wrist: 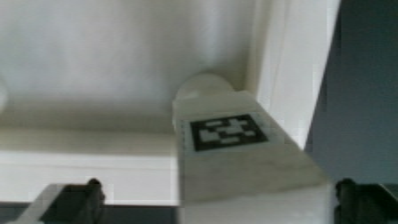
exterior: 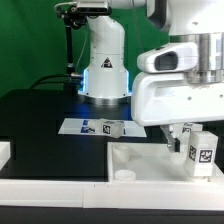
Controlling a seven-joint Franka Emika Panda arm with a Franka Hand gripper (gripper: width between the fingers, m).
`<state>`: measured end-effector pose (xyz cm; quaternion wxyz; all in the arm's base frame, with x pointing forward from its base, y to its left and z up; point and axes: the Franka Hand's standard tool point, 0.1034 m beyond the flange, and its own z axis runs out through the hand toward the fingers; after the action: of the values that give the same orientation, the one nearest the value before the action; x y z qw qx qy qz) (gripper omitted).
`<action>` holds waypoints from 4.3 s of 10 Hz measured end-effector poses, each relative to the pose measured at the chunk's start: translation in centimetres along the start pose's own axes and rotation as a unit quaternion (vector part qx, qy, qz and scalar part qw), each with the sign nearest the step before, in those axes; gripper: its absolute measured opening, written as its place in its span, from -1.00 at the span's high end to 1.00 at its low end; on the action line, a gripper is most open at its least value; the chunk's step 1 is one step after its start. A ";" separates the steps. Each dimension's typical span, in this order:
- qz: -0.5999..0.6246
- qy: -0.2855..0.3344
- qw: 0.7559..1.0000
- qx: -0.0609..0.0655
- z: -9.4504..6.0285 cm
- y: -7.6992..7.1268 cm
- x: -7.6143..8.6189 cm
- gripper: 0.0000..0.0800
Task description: Assemble one leg
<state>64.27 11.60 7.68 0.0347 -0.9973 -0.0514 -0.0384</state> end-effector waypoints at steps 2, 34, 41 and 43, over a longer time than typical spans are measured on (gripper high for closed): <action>0.022 0.000 1.000 0.002 0.0 0.0 0.0 -0.25; 0.226 0.008 0.974 0.004 -0.3 1.2 0.3 0.29; 0.662 -0.009 0.750 0.007 -0.2 0.8 -0.4 0.28; 0.608 -0.007 0.794 0.006 -0.1 0.8 -0.5 0.28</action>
Offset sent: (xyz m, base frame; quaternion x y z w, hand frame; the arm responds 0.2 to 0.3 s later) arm 0.0000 0.0000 0.0000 0.0000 0.0000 0.1938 0.9810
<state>63.89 10.72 7.72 0.0562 -0.8231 0.5651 -0.0020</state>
